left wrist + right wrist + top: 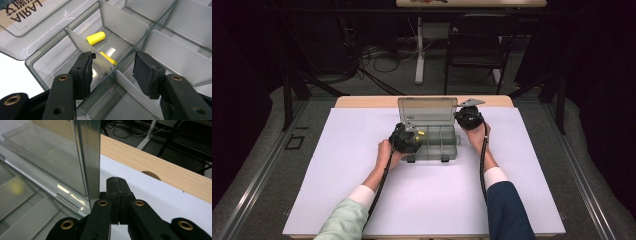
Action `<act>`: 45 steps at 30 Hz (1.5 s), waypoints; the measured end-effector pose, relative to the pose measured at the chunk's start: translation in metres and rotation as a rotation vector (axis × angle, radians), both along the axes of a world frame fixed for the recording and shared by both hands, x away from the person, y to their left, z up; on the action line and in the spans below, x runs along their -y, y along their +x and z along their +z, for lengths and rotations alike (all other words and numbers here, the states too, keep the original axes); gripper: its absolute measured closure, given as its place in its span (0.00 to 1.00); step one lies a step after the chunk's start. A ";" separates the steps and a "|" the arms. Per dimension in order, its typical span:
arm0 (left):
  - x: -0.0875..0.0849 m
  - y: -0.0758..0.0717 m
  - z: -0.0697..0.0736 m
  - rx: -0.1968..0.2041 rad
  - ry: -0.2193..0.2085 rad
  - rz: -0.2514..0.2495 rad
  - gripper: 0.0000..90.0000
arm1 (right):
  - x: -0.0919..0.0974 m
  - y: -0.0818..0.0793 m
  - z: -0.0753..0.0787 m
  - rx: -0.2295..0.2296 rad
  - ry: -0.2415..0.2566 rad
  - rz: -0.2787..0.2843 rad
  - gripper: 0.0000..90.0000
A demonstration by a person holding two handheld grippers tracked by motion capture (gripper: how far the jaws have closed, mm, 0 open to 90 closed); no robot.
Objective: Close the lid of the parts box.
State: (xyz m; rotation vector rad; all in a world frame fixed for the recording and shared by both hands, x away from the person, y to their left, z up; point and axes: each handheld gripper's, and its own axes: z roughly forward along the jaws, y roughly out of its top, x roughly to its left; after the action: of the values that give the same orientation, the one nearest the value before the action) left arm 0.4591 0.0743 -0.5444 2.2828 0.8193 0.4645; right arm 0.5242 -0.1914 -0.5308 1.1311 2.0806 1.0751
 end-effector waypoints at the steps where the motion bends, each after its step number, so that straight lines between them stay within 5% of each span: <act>1: 0.000 0.000 0.000 0.002 0.001 0.000 0.54 | 0.000 0.000 0.000 0.000 0.003 0.002 1.00; 4: 0.000 -0.001 0.002 0.017 -0.008 0.001 0.49 | 0.000 -0.001 0.001 0.003 0.004 0.009 1.00; 10: -0.004 -0.008 0.018 0.074 -0.050 0.019 0.13 | 0.000 -0.003 0.000 0.007 0.007 0.011 1.00; 20: -0.035 -0.001 0.063 0.205 -0.061 0.138 0.00 | 0.001 -0.005 0.000 0.013 0.012 0.016 1.00; 23: -0.042 0.007 0.074 0.224 -0.051 0.174 0.07 | 0.001 -0.006 0.000 0.017 0.008 0.020 1.00; 24: -0.043 0.009 0.077 0.230 -0.036 0.185 0.19 | 0.001 -0.006 0.000 0.017 0.009 0.020 1.00; 28: -0.045 0.012 0.084 0.257 -0.041 0.171 0.46 | 0.001 -0.008 0.000 0.018 0.010 0.023 1.00; 33: -0.043 0.010 0.086 0.268 -0.042 0.122 0.64 | 0.002 -0.009 0.000 0.022 0.003 0.029 1.00; 45: -0.046 0.005 0.086 0.262 -0.041 0.077 0.77 | 0.013 -0.025 0.014 0.007 -0.008 0.037 0.94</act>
State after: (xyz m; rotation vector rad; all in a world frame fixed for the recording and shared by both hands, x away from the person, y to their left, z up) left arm 0.4640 0.1198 -0.4585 2.1011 0.7777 0.7565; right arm 0.4993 -0.2042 -0.5165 1.0868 2.1064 1.0857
